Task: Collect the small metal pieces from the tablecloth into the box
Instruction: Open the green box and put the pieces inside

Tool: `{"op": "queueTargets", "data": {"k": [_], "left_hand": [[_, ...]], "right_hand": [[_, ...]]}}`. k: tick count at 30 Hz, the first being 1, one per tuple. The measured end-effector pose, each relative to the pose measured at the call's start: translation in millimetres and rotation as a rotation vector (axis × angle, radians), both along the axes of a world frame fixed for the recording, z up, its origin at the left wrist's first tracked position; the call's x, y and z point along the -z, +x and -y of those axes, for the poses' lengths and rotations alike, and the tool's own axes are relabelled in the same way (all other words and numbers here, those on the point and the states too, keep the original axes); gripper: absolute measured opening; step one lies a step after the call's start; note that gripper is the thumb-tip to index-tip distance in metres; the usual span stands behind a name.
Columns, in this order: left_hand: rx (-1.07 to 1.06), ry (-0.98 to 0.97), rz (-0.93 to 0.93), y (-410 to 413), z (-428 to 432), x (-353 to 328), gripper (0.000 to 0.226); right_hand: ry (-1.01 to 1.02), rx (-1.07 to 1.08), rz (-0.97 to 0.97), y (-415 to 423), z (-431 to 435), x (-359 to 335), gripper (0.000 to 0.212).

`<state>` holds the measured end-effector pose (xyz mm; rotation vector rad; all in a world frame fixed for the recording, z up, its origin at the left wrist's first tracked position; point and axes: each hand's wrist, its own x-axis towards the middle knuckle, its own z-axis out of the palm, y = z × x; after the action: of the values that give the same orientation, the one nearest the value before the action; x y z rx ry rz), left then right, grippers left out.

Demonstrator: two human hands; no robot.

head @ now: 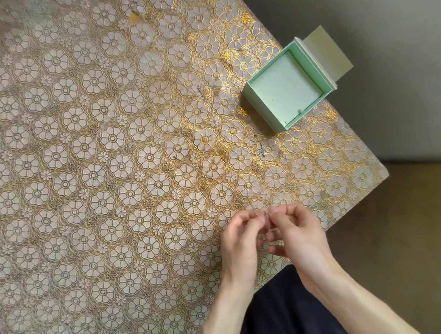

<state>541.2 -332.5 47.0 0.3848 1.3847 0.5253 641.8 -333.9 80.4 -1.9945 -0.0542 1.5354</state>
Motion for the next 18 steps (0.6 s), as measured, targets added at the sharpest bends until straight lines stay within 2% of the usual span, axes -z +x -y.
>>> {"op": "queueTargets", "data": {"k": [4, 9, 13, 18], "left_hand": [[-0.06, -0.064, 0.147, -7, -14, -2, 0.013], [0.031, -0.109, 0.205, -19, -25, 2, 0.012], [-0.075, -0.145, 0.322, -17, -23, 0, 0.01], [-0.191, -0.135, 0.364, -9, -20, -5, 0.018]], "right_hand": [[0.035, -0.115, 0.087, 3, 1, -1, 0.008], [0.112, -0.205, 0.128, 9, 2, -6, 0.008], [0.162, -0.279, 0.178, 9, 5, -7, 0.008], [0.177, -0.341, 0.225, 8, 7, -11, 0.009]]}}
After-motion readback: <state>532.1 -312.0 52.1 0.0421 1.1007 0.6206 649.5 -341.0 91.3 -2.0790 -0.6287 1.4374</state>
